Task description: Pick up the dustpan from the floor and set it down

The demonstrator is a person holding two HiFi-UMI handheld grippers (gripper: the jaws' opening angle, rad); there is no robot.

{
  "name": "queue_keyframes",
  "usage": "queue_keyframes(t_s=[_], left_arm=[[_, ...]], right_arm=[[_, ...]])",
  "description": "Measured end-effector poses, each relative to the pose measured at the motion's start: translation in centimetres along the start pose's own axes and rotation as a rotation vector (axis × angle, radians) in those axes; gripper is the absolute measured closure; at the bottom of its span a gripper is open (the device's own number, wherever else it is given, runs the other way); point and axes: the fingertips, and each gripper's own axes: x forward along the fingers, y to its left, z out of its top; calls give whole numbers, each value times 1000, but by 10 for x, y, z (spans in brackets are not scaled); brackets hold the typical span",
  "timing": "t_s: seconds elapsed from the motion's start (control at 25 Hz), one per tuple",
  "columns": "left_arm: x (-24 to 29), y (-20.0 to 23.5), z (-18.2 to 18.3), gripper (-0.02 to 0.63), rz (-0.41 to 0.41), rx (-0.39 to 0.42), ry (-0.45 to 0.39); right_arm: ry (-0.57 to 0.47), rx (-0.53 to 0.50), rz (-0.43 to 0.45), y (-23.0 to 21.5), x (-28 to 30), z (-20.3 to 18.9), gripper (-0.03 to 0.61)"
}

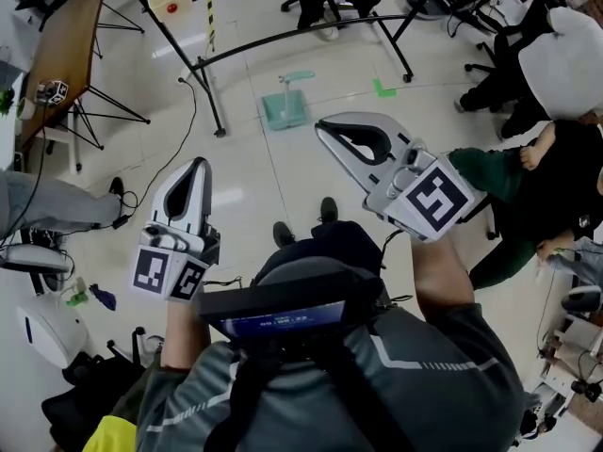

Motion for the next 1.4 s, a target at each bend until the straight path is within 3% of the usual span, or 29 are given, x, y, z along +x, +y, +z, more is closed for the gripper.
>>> queue_keyframes(t_s=[0.36, 0.76, 1.0, 1.2, 1.4], left_arm=[[-65, -98, -23, 591, -5, 38, -56], [-145, -288, -40, 591, 15, 26, -63], [-210, -398, -61, 591, 102, 20, -65], [-255, -453, -52, 591, 101, 29, -50], [-306, -480, -53, 591, 89, 42, -68]], right_arm=[[-77, -38, -7, 79, -103, -8, 563], [-48, -13, 24, 175, -286, -4, 565], [-66, -26, 38, 237, -394, -4, 565], [-90, -25, 38, 286, -450, 21, 564], [-101, -16, 34, 334, -476, 28, 565]])
